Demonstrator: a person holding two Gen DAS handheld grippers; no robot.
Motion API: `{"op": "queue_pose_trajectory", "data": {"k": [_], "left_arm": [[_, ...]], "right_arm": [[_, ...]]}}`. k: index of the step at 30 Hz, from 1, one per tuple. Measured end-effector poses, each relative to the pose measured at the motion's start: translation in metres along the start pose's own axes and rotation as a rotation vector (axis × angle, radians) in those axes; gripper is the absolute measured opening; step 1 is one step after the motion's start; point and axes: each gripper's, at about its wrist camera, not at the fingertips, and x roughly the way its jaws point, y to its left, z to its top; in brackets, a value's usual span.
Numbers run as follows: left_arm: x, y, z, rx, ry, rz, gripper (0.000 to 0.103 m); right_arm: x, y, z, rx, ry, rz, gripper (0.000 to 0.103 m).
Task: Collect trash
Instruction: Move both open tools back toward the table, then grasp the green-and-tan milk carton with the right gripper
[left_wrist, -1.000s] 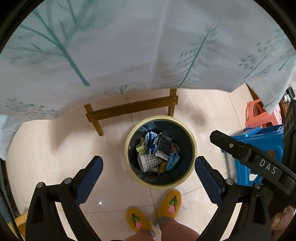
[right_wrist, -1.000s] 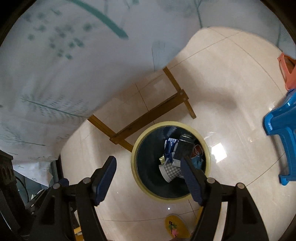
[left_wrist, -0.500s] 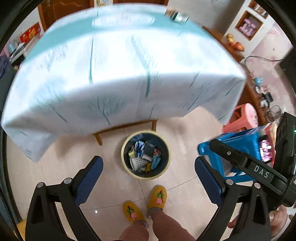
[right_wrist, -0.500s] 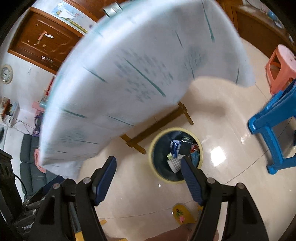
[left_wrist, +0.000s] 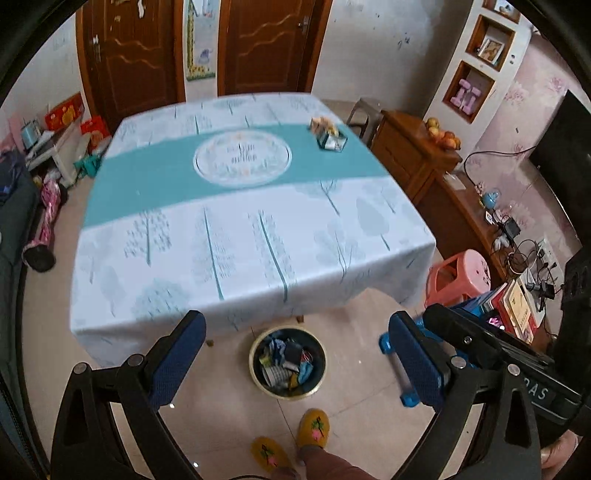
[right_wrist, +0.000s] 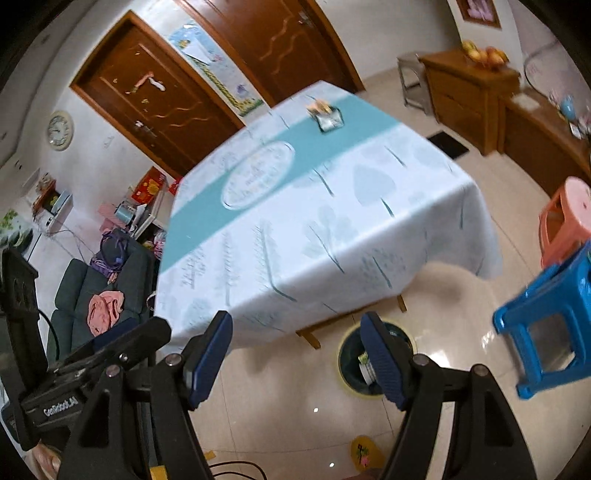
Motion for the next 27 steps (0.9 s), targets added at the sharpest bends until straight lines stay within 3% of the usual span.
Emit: {"op": "queue_pose_trajectory", "data": {"k": [9, 15, 20, 27], "left_arm": [[-0.026, 0.014, 0.028, -0.003, -0.062, 0.029, 0.098], [-0.018, 0.025, 0.049, -0.019, -0.09, 0.071, 0.098], [0.008, 0.034, 0.078, -0.066, -0.092, 0.126, 0.098], [0.061, 0.033, 0.146, -0.161, -0.081, 0.221, 0.098]], "right_arm": [[-0.011, 0.038, 0.023, -0.081, -0.051, -0.004, 0.072], [0.004, 0.046, 0.047, -0.132, -0.051, -0.002, 0.072], [0.037, 0.042, 0.089, -0.166, -0.035, 0.018, 0.072], [0.096, 0.018, 0.174, -0.215, 0.027, 0.054, 0.072]]}}
